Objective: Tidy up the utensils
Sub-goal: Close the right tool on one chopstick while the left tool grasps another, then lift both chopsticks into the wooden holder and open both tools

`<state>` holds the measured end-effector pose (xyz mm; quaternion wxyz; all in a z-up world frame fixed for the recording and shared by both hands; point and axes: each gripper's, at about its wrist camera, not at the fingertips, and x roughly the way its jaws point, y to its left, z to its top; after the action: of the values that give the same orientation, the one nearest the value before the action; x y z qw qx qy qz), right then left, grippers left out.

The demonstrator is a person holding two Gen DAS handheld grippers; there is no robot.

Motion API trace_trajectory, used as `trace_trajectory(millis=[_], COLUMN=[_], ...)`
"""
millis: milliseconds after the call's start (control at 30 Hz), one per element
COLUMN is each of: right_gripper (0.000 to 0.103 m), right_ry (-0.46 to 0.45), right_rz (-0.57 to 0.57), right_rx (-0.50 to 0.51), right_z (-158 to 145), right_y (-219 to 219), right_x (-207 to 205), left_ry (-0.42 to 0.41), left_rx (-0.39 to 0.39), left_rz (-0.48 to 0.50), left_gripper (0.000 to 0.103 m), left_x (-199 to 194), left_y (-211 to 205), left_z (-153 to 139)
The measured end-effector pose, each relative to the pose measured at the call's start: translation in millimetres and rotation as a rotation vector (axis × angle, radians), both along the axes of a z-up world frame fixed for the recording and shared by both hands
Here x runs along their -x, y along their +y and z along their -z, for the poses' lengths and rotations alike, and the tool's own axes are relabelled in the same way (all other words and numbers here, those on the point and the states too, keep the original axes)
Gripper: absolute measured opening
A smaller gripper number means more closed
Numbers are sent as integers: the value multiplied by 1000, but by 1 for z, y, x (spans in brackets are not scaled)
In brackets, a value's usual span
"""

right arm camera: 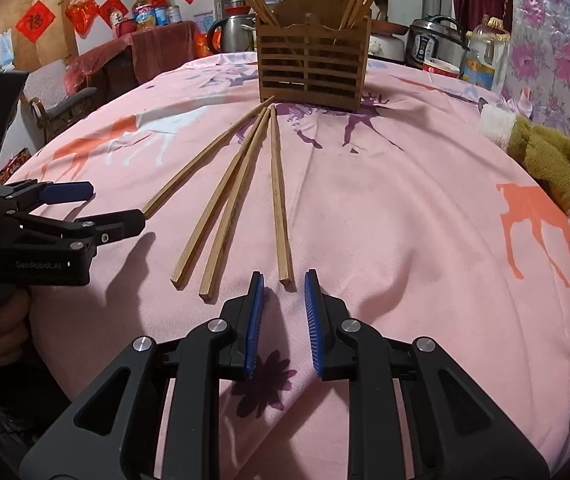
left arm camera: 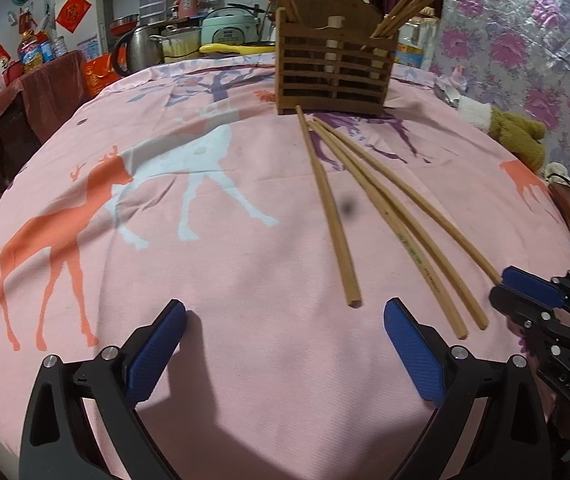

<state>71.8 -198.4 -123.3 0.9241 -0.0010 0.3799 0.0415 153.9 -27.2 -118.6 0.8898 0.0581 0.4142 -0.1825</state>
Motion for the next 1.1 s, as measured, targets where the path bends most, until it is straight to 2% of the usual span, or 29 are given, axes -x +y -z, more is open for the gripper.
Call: trace_trajectory(millis=[100, 333, 367, 400, 433, 467, 500, 633, 800, 1100], right_gripper=[22, 20, 14, 10, 6, 6, 6, 6, 6, 6], right_ry=[-3, -14, -15, -16, -18, -22, -26, -75, -129, -258], right_rz=[3, 17, 13, 7, 6, 9, 14, 58, 86, 91], right_rx=[-3, -14, -16, -16, -13, -10, -11, -32, -89, -96], right_z=[0, 1, 1, 1, 1, 1, 0, -12, -36, -82], right_y=[1, 2, 2, 3, 4, 4, 3, -6, -19, -26], right_x=[1, -2, -2, -2, -1, -1, -1, 3, 5, 5], left_ry=[-10, -26, -33, -38, -41, -41, -31, -4, -54, -157], left_rx=[-8, -7, -17, -20, -17, -11, 1, 50, 92, 160], left_rz=[1, 14, 9, 11, 14, 20, 30, 25, 5, 20], left_gripper=[82, 69, 60, 45, 37, 20, 7, 6, 6, 6], left_x=[1, 1, 1, 1, 2, 2, 2, -1, 3, 10], left_y=[-3, -15, -17, -19, -19, -19, -18, -11, -1, 4], left_z=[1, 1, 1, 1, 1, 0, -1, -6, -33, -94])
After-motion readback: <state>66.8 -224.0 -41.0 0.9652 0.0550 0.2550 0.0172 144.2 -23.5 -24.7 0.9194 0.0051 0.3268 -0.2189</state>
